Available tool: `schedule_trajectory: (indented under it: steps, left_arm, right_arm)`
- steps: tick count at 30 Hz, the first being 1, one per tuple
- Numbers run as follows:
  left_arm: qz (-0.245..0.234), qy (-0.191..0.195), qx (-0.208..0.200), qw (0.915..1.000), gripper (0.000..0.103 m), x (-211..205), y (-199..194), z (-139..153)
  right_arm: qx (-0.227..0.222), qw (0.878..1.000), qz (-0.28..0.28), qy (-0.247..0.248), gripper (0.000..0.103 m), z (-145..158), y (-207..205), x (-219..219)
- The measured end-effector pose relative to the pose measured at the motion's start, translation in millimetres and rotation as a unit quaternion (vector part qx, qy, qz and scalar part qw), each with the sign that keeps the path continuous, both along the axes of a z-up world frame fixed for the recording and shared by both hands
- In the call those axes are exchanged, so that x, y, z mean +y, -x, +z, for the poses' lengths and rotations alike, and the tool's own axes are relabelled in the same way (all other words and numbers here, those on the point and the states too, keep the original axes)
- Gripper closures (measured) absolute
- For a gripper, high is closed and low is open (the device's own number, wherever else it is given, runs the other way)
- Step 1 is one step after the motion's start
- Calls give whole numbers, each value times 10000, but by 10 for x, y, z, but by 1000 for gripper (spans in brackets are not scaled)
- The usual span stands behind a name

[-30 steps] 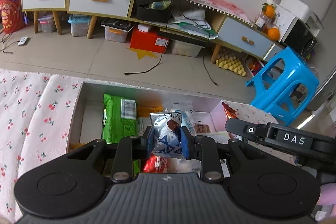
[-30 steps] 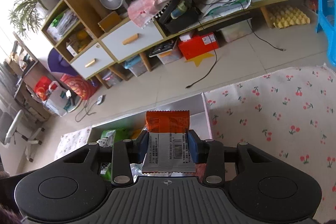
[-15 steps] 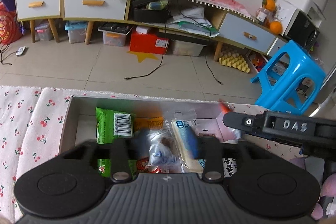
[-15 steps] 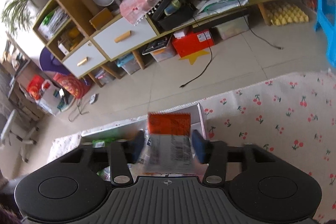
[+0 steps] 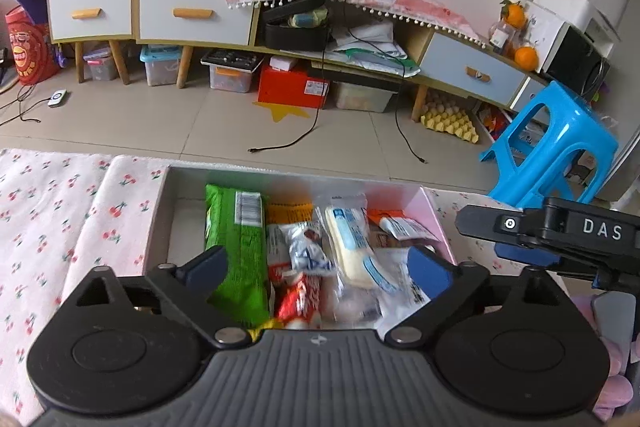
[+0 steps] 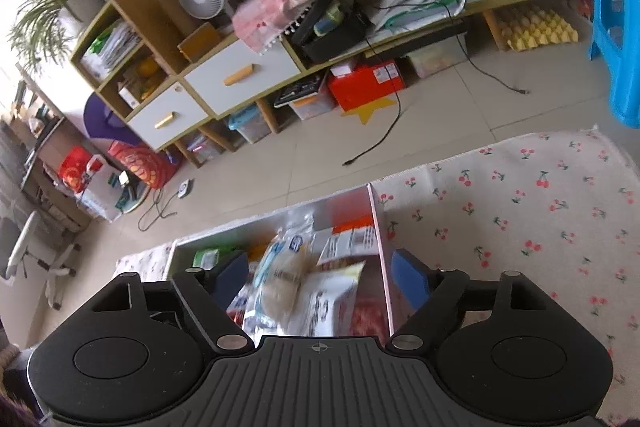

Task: Organize snacks

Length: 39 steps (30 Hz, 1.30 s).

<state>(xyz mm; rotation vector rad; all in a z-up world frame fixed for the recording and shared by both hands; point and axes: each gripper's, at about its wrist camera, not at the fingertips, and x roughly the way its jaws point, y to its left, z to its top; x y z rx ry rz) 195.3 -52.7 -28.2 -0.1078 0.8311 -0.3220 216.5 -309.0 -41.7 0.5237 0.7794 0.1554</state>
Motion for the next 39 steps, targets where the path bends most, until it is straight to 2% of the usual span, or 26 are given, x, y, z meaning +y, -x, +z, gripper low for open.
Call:
schedule_trajectory:
  steps: [6,17,23,27,32,39]
  left_arm:
    - [84,-39,18,10000,1,24,237,108]
    - [313,-526,41,9981,1,90,694,172]
    - [572,-831,68,9949,0,96,987,175]
    - [813,-1241,26,9889,1,94,1187,155]
    - [903,-1247,19,9881,0,138,1291,176]
    - [977,-1354,47,9859,0,158,1303,140]
  right_arm:
    - [-119,9993,44,344,14,150,362,13]
    - [-135,9949,106,998,8,234,962,152]
    - [-23,9899,120,1415,5,270,1322,333]
    - [-42,9857,-59,1685,4,281,1538,426]
    - [81,9853,-141,1702,4,173,1701,489]
    - [180,9806,114,1947,3,96,1760,606]
